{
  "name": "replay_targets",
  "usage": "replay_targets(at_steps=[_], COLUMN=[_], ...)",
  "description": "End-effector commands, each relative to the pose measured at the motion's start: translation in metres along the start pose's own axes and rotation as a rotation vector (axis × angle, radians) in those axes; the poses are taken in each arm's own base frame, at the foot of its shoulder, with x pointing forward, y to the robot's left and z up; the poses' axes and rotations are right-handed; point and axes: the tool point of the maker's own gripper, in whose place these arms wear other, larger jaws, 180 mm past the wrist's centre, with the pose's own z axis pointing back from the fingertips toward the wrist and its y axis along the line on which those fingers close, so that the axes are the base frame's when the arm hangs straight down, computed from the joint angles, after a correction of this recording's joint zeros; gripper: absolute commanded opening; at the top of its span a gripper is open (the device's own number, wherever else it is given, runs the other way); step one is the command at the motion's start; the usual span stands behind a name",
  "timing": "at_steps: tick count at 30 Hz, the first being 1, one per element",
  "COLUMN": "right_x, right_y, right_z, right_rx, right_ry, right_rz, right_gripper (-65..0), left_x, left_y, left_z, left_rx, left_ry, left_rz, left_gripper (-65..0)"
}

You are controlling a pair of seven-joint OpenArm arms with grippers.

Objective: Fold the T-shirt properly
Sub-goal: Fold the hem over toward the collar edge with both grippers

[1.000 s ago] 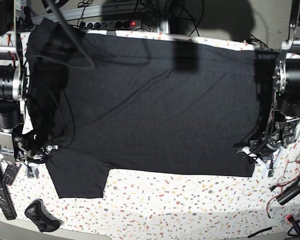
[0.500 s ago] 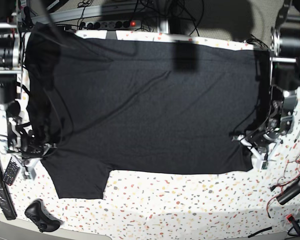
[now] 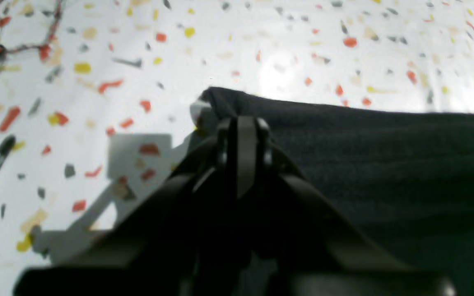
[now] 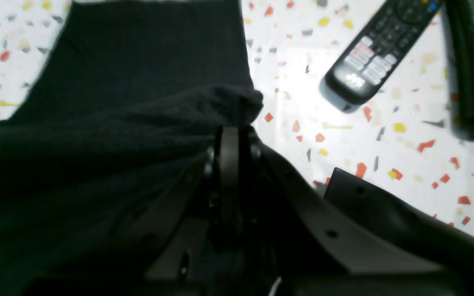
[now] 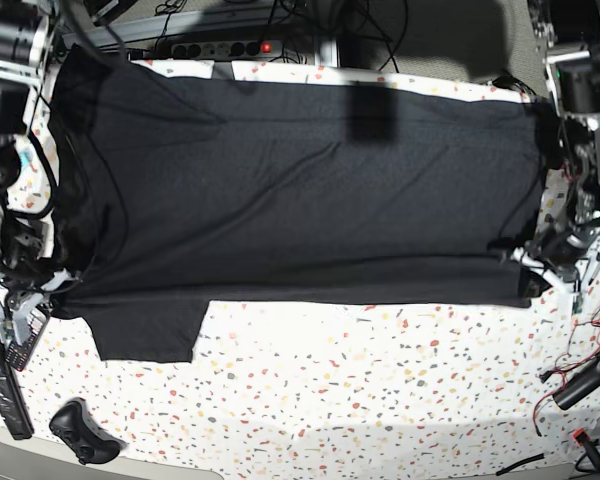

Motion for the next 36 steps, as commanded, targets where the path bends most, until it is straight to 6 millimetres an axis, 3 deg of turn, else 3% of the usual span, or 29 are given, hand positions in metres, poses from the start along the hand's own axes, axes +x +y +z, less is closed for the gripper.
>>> replay_targets(at_steps=[1, 9, 18, 27, 36], right_x=[0.027, 0.015, -0.027, -0.077, -0.107], right_y=[-0.01, -0.003, 0.008, 0.009, 0.009], right_z=[0.013, 0.053, 0.081, 0.094, 0.097], right_rx=[-0.018, -0.041, -0.052, -0.058, -0.058], right_ry=[-0.079, -0.105, -0.073, 0.026, 0.162], right_rz=[0.016, 0.085, 0.067, 0.041, 0.038], right_gripper=[-65.0, -65.0, -65.0, -65.0, -65.0], left_x=[0.034, 0.037, -0.006, -0.045, -0.069], left_y=[0.006, 0.023, 0.036, 0.031, 0.037], left_z=[0.004, 0.031, 0.05, 0.066, 0.074], left_rx=[0.007, 0.052, 0.083, 0.071, 0.106], left_ry=[-0.089, -0.131, -0.056, 0.021, 0.109], left_rz=[-0.023, 0.006, 0.035, 0.023, -0.064], left_gripper=[-65.0, -65.0, -65.0, -65.0, -65.0])
